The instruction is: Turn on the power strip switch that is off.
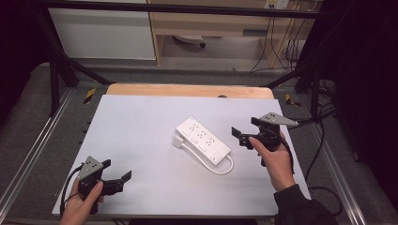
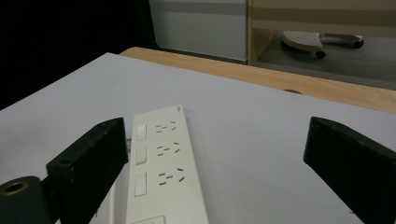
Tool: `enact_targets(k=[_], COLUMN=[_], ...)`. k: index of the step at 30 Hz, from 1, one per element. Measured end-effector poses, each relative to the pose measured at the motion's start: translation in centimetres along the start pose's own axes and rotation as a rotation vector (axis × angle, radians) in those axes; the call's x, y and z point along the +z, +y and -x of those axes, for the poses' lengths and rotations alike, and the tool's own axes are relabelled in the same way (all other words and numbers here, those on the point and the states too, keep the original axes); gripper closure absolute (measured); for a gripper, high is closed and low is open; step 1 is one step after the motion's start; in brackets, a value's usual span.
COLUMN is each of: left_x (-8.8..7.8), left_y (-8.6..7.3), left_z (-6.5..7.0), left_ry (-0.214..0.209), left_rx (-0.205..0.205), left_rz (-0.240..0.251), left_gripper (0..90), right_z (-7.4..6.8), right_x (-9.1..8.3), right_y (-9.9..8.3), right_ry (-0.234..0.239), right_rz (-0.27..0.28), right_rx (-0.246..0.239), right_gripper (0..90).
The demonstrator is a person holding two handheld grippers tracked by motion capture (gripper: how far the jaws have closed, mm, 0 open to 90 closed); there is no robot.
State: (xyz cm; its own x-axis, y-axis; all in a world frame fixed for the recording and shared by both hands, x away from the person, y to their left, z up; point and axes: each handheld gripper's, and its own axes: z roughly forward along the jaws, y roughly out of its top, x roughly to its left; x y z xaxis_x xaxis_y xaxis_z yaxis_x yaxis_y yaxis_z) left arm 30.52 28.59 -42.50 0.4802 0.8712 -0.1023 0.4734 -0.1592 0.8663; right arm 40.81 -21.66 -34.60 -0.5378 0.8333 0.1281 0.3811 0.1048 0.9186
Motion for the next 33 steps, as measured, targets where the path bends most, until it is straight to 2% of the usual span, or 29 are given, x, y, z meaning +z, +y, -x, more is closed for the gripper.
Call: enact_targets(k=[4, 7, 8, 9, 10, 11, 14, 15, 21, 24, 33], left_x=[0.0, 0.0, 0.0, 0.0, 0.0, 0.0, 0.0, 0.0, 0.0, 0.0, 0.0], left_y=[0.0, 0.0, 0.0, 0.0, 0.0, 0.0, 0.0, 0.0, 0.0, 0.0, 0.0], left_z=[0.0, 0.0, 0.0, 0.0, 0.0, 0.0, 0.0, 0.0, -0.1, 0.0, -0.1], left_ry=[-0.003, -0.003, -0.003, -0.003, -0.003, -0.003, -0.004, -0.004, -0.004, -0.003, -0.005], left_rx=[0.000, 0.001, 0.001, 0.001, 0.002, 0.002, 0.002, 0.002, 0.004, 0.006, 0.006], left_rz=[0.000, -0.001, -0.001, -0.001, 0.000, 0.000, 0.000, 0.000, -0.002, -0.001, 0.000], left_gripper=[6.5, 6.4, 6.4, 6.4, 6.5, 6.5, 6.4, 6.4, 6.4, 6.4, 6.4], right_z=[-0.2, -0.5, -0.7, -0.7, -0.7, -0.7, -1.0, -1.0, -1.5, -2.0, -2.7], right_x=[0.5, 0.8, 1.1, 1.1, 1.3, 1.3, 1.8, 1.8, 2.5, 3.1, 4.7], right_y=[0.1, 0.3, 0.4, 0.4, 0.5, 0.5, 0.6, 0.6, 0.8, 1.0, 1.2], right_ry=[0.011, 0.015, 0.018, 0.018, 0.014, 0.014, 0.004, 0.004, 0.012, 0.031, 0.056], right_rz=[-0.004, 0.001, 0.007, 0.007, 0.014, 0.014, 0.024, 0.024, 0.031, 0.035, 0.049], right_rx=[-0.008, -0.020, -0.018, -0.018, -0.021, -0.021, -0.032, -0.032, -0.044, -0.062, -0.060], right_gripper=[18.1, 28.5, 35.0, 35.0, 41.0, 41.0, 51.8, 51.8, 66.5, 73.8, 83.8])
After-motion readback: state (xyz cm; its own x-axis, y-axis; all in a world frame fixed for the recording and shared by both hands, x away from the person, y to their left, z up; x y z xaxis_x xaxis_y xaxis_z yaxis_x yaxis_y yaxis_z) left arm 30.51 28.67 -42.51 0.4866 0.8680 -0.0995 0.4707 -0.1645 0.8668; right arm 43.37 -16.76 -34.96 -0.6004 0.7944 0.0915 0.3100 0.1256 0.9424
